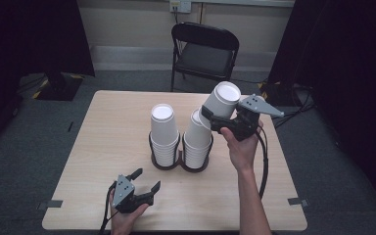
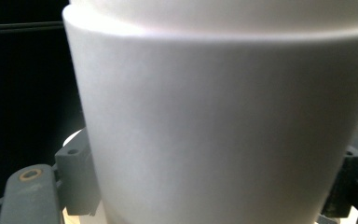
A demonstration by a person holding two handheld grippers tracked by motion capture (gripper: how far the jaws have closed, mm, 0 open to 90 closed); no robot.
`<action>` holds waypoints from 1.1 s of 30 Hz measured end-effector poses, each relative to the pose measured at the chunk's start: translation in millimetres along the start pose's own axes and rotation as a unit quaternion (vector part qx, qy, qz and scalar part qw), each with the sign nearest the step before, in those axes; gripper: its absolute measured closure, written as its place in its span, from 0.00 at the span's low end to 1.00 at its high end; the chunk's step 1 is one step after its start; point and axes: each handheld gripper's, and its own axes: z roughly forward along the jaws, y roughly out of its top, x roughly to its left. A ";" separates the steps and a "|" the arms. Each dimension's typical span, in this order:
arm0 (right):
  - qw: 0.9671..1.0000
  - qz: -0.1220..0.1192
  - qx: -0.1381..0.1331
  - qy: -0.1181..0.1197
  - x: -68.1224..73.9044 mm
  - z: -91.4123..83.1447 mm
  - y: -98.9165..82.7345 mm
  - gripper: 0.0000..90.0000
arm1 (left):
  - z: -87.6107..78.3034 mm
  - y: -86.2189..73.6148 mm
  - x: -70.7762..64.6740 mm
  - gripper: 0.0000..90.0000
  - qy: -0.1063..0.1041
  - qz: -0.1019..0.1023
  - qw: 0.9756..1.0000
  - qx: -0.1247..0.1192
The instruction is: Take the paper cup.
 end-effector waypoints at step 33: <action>0.998 0.064 0.014 -0.015 -0.8 -53.3 -55.4 0.17 | 4.1 7.3 3.1 0.30 -0.036 -0.034 0.999 -0.008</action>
